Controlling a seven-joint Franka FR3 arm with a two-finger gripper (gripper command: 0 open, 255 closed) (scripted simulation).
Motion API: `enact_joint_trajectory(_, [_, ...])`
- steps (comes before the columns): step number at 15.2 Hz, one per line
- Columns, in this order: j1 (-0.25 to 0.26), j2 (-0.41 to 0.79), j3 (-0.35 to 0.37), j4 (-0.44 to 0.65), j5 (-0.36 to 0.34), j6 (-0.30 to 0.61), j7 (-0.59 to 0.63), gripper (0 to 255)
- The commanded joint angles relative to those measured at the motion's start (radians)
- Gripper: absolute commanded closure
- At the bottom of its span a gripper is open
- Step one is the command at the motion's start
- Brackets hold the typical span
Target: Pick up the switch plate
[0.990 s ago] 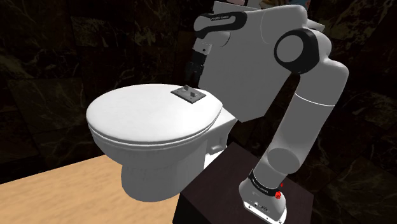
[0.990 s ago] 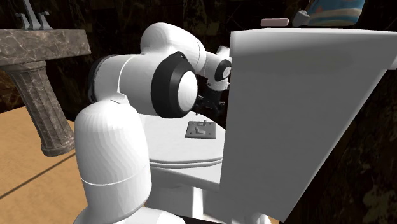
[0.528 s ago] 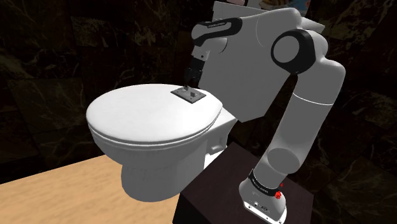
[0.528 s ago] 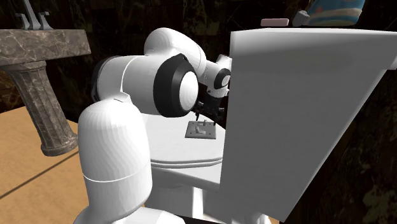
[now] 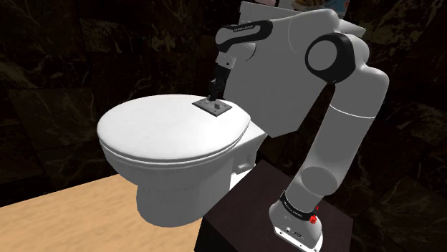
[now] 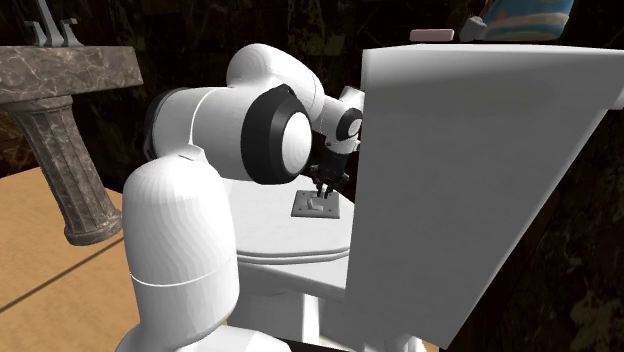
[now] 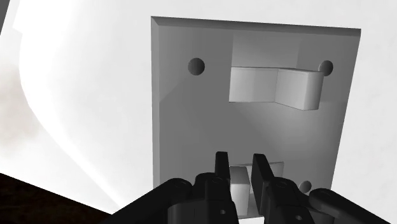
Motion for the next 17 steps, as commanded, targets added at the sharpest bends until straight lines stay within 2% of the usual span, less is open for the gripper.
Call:
enact_joint_trajectory(1, [0.000, 0.000, 0.000, 0.000, 0.000, 0.000, 0.000, 255])
enact_joint_trajectory(17, [-0.005, -0.026, -0.005, 0.167, -0.019, -0.187, 0.048, 255])
